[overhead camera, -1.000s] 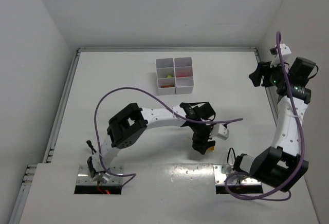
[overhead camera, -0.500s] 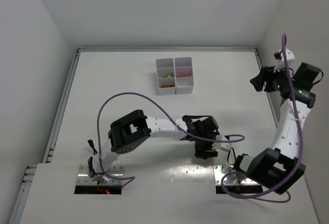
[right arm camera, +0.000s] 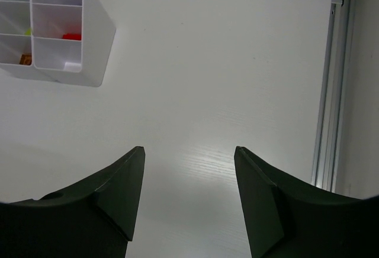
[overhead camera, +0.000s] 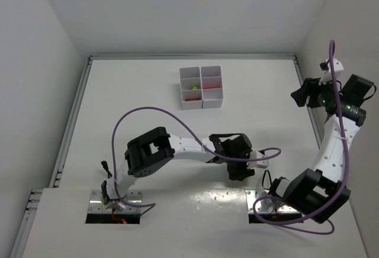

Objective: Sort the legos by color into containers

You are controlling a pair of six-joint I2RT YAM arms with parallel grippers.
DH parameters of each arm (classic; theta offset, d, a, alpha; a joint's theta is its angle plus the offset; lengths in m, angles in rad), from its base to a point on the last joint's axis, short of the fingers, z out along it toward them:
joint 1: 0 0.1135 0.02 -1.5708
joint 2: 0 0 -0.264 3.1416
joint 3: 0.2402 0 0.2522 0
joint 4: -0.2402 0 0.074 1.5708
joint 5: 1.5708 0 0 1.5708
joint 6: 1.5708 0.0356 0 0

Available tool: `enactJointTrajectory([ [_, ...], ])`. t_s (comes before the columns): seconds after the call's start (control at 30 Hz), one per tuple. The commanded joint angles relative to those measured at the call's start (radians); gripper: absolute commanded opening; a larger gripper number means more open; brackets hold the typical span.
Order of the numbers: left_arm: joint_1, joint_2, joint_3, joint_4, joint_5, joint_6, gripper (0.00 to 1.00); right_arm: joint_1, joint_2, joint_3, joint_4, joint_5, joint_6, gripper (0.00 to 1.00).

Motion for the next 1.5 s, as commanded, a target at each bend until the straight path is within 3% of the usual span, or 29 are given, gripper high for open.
enactJointTrajectory([
  [0.0,-0.035,0.011,-0.014,0.065,-0.010,-0.091,0.59,-0.019,-0.008,-0.003,0.047,-0.026,0.019,0.62],
  [0.27,-0.044,-0.028,-0.075,0.105,-0.122,-0.090,0.26,-0.048,0.001,-0.003,0.077,-0.044,0.030,0.62],
  [0.47,0.058,-0.218,-0.245,0.114,-0.186,-0.090,0.24,-0.086,0.033,0.007,0.153,-0.113,0.096,0.62],
  [0.67,0.267,-0.398,-0.313,0.044,-0.165,-0.068,0.24,-0.096,0.068,0.007,0.227,-0.147,0.197,0.62],
  [0.77,0.382,-0.407,-0.211,-0.007,-0.127,-0.044,0.24,-0.085,0.095,0.016,0.248,-0.147,0.231,0.62],
  [0.97,0.545,-0.245,0.104,-0.085,-0.126,-0.025,0.29,-0.076,0.113,0.016,0.311,-0.147,0.319,0.62],
  [1.13,0.588,-0.137,0.272,-0.105,-0.126,0.019,0.32,-0.067,0.122,0.036,0.311,-0.138,0.330,0.62],
  [1.47,0.588,0.031,0.420,-0.136,-0.108,0.053,0.35,-0.067,0.122,0.017,0.302,-0.129,0.339,0.62],
])
